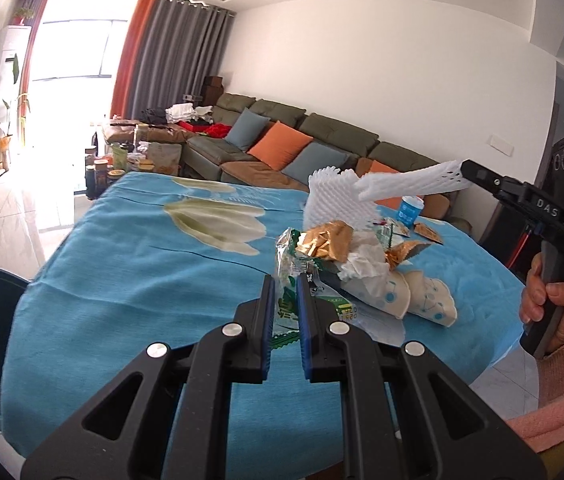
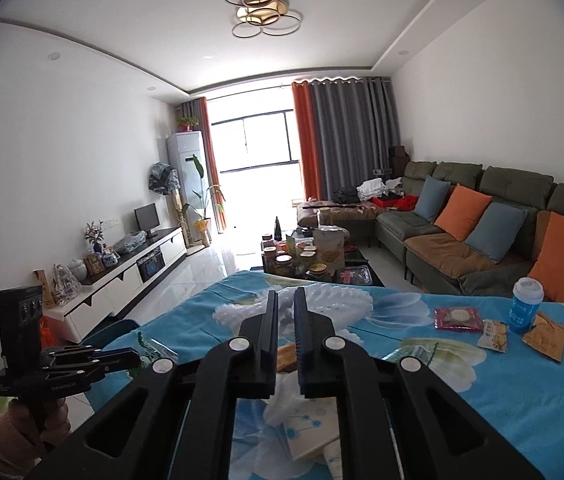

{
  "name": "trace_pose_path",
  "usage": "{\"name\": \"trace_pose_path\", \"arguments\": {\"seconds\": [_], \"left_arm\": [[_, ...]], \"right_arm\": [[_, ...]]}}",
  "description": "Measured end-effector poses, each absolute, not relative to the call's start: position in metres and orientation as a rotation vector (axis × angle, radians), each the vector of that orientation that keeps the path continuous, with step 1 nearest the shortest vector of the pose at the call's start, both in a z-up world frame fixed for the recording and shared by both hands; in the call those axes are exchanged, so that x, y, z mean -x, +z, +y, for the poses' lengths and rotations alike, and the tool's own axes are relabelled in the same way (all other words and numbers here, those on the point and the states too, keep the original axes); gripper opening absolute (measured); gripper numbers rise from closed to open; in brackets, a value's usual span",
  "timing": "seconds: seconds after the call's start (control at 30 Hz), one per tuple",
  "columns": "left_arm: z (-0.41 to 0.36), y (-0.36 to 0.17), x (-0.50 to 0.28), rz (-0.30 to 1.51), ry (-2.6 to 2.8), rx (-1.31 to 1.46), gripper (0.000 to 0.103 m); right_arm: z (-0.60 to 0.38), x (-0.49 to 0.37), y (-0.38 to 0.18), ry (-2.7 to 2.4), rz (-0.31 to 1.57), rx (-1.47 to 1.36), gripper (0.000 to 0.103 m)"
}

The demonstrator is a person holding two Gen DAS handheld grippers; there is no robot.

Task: Collect trash
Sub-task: 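Carry the green packet and foam sleeve in both tools over the teal bin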

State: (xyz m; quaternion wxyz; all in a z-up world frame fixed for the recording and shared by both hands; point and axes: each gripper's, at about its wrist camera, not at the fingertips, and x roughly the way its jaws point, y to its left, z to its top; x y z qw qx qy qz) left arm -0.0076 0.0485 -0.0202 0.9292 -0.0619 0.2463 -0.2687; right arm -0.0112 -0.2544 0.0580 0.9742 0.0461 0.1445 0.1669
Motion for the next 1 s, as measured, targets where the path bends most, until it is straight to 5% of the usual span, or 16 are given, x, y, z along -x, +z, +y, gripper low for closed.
{"name": "trace_pose_path", "arguments": {"seconds": [1.0], "left_arm": [[0.222,-0.024,0.017,0.476,-0.107,0.214,0.011]], "right_arm": [[-0.049,-0.066,0.043,0.842,0.407,0.002,0.005]]}}
